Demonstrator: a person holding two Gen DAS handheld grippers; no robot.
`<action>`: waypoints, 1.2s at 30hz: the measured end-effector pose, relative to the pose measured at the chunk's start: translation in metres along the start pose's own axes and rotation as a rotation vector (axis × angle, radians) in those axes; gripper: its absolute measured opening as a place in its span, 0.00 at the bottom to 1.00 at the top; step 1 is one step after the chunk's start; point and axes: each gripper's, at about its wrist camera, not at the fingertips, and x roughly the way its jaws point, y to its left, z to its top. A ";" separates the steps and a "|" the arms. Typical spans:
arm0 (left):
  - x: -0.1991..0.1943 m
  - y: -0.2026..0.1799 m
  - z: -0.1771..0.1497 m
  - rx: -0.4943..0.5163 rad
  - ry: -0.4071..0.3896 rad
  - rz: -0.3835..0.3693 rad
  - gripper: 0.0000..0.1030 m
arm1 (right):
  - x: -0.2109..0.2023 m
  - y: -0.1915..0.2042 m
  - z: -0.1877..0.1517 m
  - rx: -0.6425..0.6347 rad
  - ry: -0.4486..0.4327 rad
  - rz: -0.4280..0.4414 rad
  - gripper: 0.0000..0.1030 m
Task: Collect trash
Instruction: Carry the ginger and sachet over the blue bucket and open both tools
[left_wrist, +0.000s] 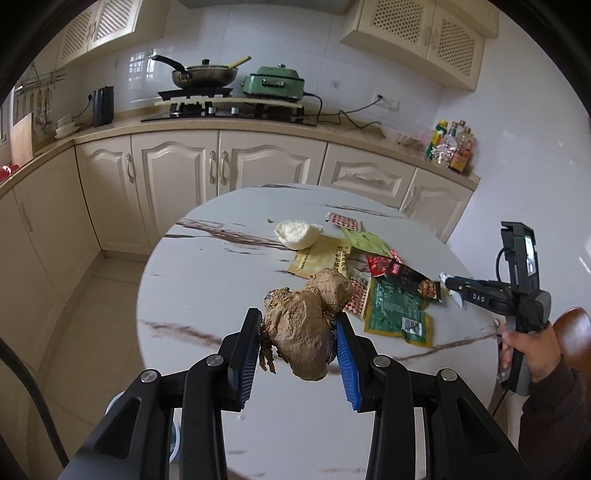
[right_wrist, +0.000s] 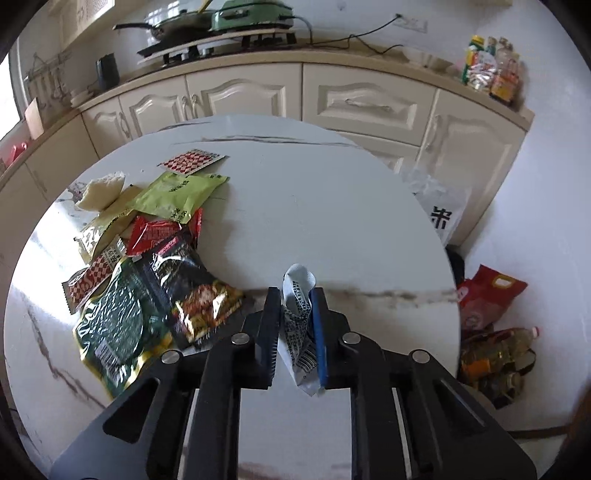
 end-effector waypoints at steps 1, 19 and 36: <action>-0.006 0.003 -0.003 -0.004 -0.004 0.002 0.34 | -0.005 0.000 -0.003 0.005 -0.006 0.004 0.14; -0.118 0.166 -0.094 -0.243 -0.022 0.232 0.34 | -0.130 0.322 -0.017 -0.437 -0.236 0.532 0.14; 0.006 0.328 -0.207 -0.513 0.365 0.317 0.34 | 0.106 0.567 -0.095 -0.604 0.261 0.656 0.15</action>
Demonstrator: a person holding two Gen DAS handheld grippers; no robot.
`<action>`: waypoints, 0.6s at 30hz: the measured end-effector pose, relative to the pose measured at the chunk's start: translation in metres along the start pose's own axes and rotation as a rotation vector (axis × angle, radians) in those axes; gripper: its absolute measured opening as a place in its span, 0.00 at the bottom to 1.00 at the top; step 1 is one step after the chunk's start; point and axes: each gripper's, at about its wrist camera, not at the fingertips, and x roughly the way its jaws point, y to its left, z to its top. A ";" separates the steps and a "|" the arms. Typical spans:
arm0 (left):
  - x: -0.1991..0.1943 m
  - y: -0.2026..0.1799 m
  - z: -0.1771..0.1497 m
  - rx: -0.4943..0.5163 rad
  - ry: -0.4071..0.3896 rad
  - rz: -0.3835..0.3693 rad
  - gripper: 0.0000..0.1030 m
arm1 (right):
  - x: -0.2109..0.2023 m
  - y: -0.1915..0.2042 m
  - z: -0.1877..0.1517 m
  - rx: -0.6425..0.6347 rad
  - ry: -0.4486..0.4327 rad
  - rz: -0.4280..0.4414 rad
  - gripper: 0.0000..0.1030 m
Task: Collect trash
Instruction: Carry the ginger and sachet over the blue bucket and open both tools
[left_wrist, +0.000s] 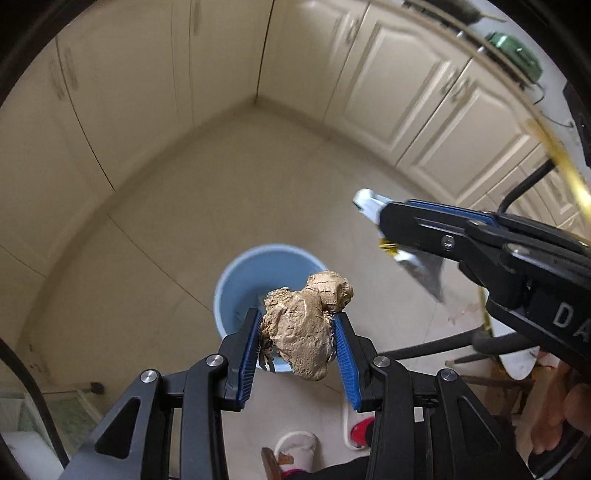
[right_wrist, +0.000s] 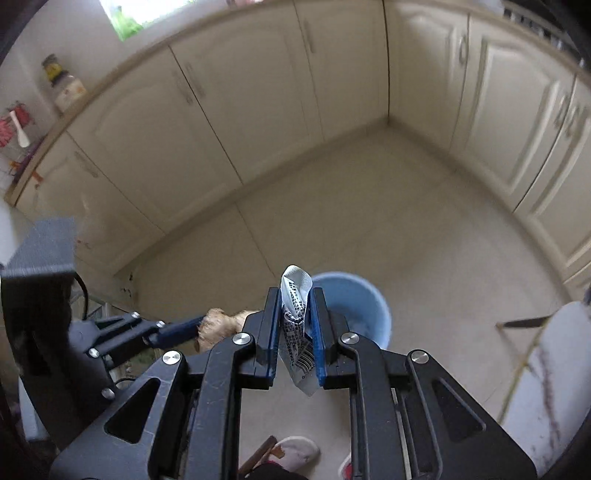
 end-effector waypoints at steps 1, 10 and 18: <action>0.013 0.003 0.003 0.001 0.021 0.010 0.34 | 0.018 -0.008 0.002 0.024 0.026 0.022 0.15; 0.082 0.024 0.030 -0.042 0.130 0.030 0.46 | 0.110 -0.044 -0.005 0.100 0.146 0.054 0.15; 0.076 0.027 0.048 -0.079 0.128 0.079 0.49 | 0.136 -0.059 -0.010 0.151 0.180 0.088 0.39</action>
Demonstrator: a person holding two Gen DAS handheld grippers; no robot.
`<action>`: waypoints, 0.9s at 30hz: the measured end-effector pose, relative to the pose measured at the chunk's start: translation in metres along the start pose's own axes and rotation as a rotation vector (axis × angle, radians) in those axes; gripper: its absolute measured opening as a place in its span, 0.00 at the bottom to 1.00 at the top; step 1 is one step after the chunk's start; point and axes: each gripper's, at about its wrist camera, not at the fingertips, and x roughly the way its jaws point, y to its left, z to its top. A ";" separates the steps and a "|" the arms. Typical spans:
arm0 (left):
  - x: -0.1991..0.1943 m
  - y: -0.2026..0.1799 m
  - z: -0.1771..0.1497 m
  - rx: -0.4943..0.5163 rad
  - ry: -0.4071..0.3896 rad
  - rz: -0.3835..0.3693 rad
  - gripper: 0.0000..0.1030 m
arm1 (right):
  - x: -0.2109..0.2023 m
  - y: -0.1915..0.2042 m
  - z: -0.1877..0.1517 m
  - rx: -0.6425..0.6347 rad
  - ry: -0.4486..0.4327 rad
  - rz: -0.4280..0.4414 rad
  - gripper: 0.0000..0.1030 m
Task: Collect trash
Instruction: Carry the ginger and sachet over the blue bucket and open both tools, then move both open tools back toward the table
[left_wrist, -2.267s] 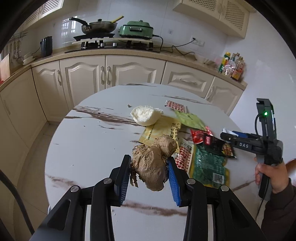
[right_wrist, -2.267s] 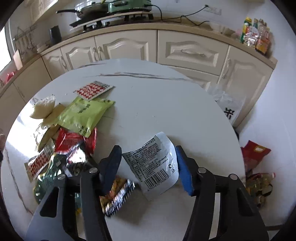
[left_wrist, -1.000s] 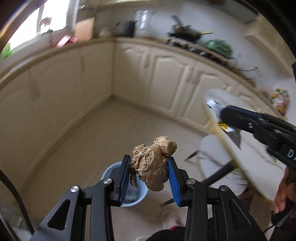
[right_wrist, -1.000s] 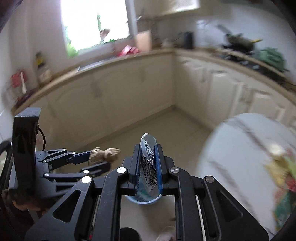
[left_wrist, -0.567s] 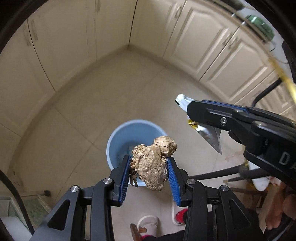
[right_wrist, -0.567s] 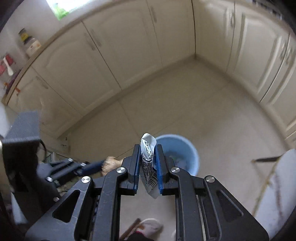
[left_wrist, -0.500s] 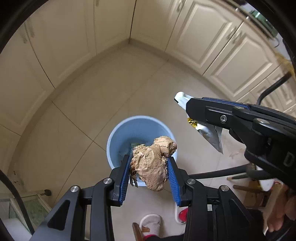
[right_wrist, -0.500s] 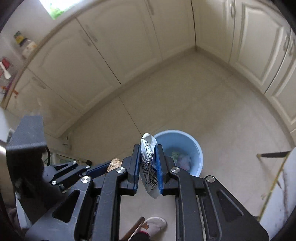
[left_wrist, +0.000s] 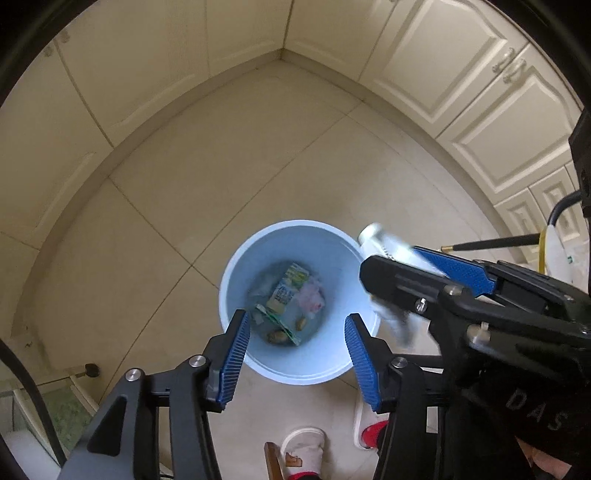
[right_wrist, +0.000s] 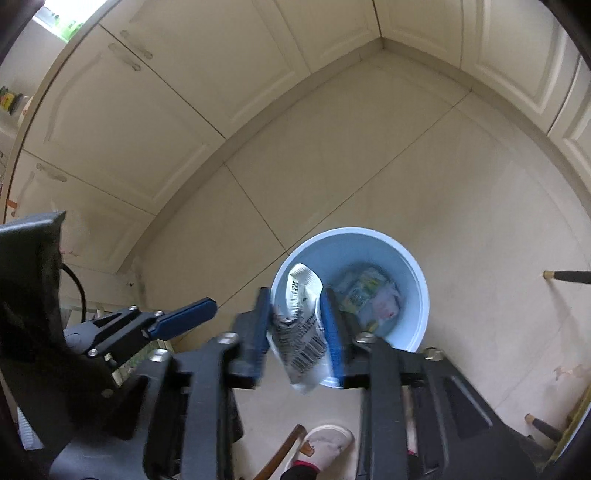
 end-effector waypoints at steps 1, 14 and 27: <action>-0.005 0.002 -0.001 -0.010 -0.004 0.010 0.50 | -0.001 0.002 -0.001 -0.001 -0.003 -0.002 0.44; -0.137 -0.005 -0.055 -0.127 -0.192 0.091 0.54 | -0.091 0.070 -0.020 -0.092 -0.140 -0.086 0.67; -0.308 -0.097 -0.140 -0.063 -0.601 0.103 0.81 | -0.294 0.149 -0.099 -0.199 -0.511 -0.233 1.00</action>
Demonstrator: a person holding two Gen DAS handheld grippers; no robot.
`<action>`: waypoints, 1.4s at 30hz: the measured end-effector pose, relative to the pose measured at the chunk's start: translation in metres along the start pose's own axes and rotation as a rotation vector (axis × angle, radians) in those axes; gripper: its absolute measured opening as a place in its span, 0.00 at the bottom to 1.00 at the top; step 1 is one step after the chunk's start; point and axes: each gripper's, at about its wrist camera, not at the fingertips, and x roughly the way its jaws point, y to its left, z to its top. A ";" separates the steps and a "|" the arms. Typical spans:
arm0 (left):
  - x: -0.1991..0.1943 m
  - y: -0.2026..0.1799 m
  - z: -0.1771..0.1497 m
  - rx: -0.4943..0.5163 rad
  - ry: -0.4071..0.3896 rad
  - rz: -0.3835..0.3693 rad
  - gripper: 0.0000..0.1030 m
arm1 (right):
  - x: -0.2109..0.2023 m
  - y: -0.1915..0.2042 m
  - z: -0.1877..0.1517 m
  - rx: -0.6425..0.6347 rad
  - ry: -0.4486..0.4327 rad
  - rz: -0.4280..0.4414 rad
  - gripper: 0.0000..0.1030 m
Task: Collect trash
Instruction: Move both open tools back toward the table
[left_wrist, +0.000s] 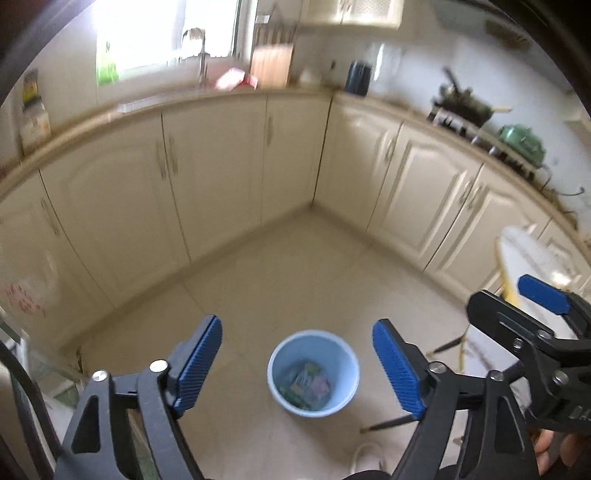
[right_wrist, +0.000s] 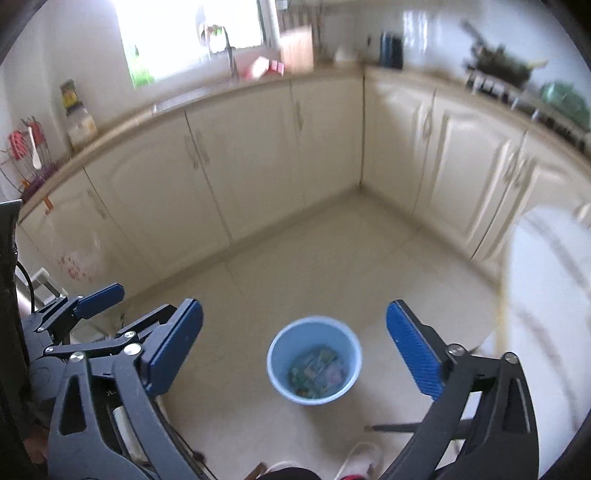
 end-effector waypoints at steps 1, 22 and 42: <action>-0.012 -0.008 -0.001 0.006 -0.030 0.001 0.82 | -0.013 0.000 0.001 -0.005 -0.024 -0.011 1.00; -0.218 -0.141 -0.204 0.188 -0.549 -0.105 0.99 | -0.301 -0.021 -0.037 0.034 -0.476 -0.319 1.00; -0.200 -0.167 -0.256 0.300 -0.596 -0.198 0.99 | -0.382 -0.092 -0.094 0.181 -0.564 -0.484 1.00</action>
